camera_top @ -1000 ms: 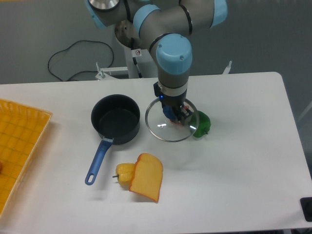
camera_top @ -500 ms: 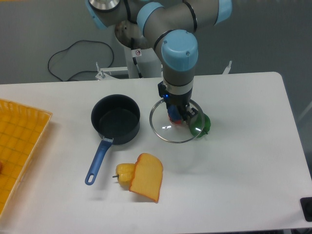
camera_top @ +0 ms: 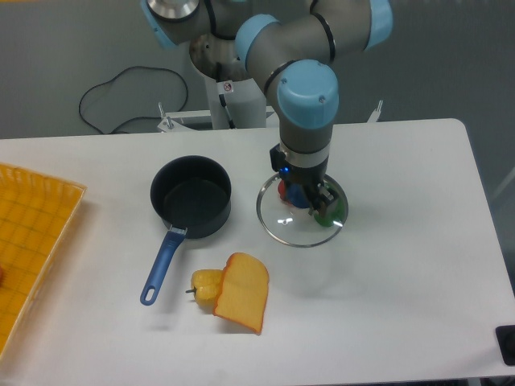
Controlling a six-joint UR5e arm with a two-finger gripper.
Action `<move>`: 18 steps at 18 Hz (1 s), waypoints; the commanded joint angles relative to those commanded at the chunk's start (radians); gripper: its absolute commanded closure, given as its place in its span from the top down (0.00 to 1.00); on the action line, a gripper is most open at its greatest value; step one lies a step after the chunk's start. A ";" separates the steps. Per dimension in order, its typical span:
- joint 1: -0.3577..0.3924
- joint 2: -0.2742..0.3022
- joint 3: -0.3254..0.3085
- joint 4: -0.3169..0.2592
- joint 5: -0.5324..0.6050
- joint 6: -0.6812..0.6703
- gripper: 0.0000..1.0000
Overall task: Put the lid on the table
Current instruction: 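Carry the held glass lid away from the saucepan, sliding it across the table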
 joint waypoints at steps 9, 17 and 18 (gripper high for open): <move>0.037 -0.084 0.038 0.083 -0.003 -0.127 0.42; 0.035 -0.163 0.046 0.169 0.000 -0.255 0.41; 0.035 -0.169 0.048 0.176 -0.002 -0.276 0.41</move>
